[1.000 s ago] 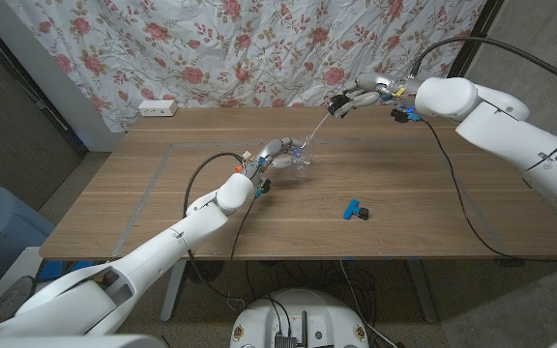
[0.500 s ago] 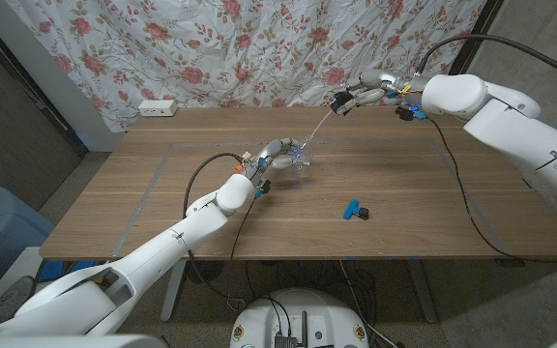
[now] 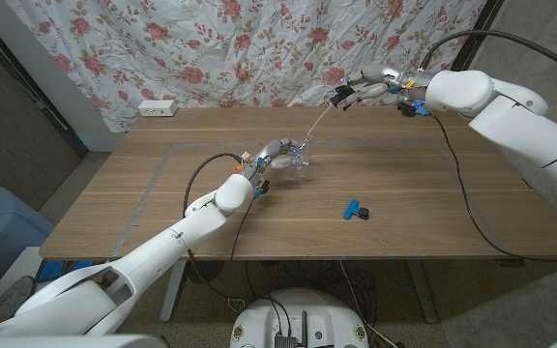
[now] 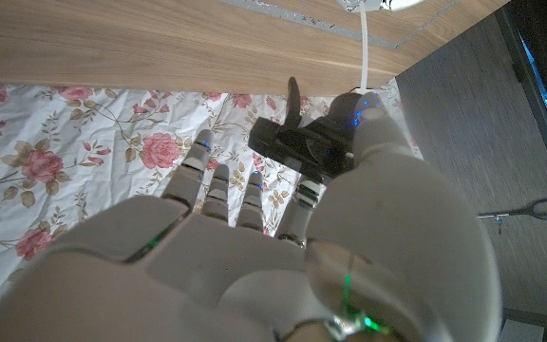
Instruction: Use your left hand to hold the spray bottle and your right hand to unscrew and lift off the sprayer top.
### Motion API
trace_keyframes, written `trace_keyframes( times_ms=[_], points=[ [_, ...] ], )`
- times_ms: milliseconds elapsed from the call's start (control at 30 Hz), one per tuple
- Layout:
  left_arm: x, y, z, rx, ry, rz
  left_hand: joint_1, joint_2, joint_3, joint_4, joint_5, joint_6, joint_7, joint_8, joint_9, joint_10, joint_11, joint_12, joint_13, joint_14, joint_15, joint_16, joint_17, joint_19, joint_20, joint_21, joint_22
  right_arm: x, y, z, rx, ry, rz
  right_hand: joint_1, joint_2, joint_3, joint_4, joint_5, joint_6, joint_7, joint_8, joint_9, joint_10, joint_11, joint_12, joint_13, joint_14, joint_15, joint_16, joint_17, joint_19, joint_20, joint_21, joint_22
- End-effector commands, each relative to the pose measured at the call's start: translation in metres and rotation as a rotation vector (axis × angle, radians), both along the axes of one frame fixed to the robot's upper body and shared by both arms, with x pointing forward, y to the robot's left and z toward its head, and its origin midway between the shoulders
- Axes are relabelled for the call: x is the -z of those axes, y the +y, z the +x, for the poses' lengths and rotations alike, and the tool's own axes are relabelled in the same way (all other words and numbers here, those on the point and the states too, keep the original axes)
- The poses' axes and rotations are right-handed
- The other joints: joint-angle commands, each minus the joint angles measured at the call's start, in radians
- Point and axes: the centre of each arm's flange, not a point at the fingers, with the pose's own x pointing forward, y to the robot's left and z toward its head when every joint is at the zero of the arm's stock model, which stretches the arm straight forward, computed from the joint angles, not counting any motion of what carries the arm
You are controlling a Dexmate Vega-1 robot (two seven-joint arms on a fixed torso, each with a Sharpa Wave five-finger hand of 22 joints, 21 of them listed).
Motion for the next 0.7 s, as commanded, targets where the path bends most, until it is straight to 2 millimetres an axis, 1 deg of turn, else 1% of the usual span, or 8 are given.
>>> trace_keyframes(
  times_ms=[33, 400, 633, 700],
  points=[
    [0.003, 0.002, 0.004, -0.002, 0.010, -0.013, -0.036, 0.153, 0.020, 0.016, 0.004, 0.024, -0.025, 0.227, 0.006, 0.092, -0.085, 0.002, 0.020, 0.010, -0.137, -0.004, 0.001, 0.006, -0.062, -0.004, 0.005, -0.008, -0.003, -0.006, -0.013, -0.012, 0.023, -0.003, 0.010, 0.001, 0.008, 0.010, 0.031, -0.012, 0.007, 0.001, 0.014, -0.002, 0.000, 0.002, 0.008, 0.003, 0.006, 0.002, 0.001, 0.003, 0.000, 0.003],
    [0.008, 0.006, 0.008, -0.014, 0.025, -0.030, -0.036, 0.151, 0.021, 0.015, 0.005, 0.028, -0.025, 0.229, 0.005, 0.090, -0.083, -0.001, 0.020, 0.010, -0.136, -0.007, -0.001, 0.006, -0.062, -0.004, 0.005, -0.017, -0.011, -0.011, 0.020, -0.035, 0.016, -0.004, 0.012, 0.001, 0.008, 0.011, 0.035, -0.011, 0.010, -0.001, 0.022, -0.005, -0.001, 0.003, 0.012, 0.000, 0.007, 0.003, 0.000, 0.003, -0.001, 0.003],
    [0.008, 0.006, 0.008, -0.017, 0.023, -0.033, -0.036, 0.151, 0.021, 0.015, 0.005, 0.025, -0.026, 0.228, 0.005, 0.092, -0.084, -0.003, 0.019, 0.007, -0.136, -0.008, -0.001, 0.006, -0.060, -0.004, 0.005, -0.020, -0.019, -0.007, 0.053, -0.030, 0.013, -0.006, 0.012, 0.000, 0.008, 0.011, 0.038, -0.011, 0.011, -0.003, 0.022, -0.004, -0.002, 0.003, 0.012, -0.002, 0.007, 0.003, -0.002, 0.003, -0.001, 0.003],
    [0.008, 0.006, 0.008, -0.014, 0.024, -0.035, -0.037, 0.152, 0.021, 0.016, 0.005, 0.024, -0.027, 0.227, 0.005, 0.089, -0.086, -0.004, 0.019, 0.007, -0.135, -0.008, 0.000, 0.007, -0.054, -0.004, 0.005, -0.020, -0.023, -0.004, 0.063, -0.026, 0.015, -0.006, 0.012, 0.000, 0.008, 0.011, 0.037, -0.012, 0.011, -0.003, 0.023, -0.006, -0.002, 0.003, 0.014, -0.002, 0.008, 0.003, -0.002, 0.001, -0.002, 0.003]
  ],
)
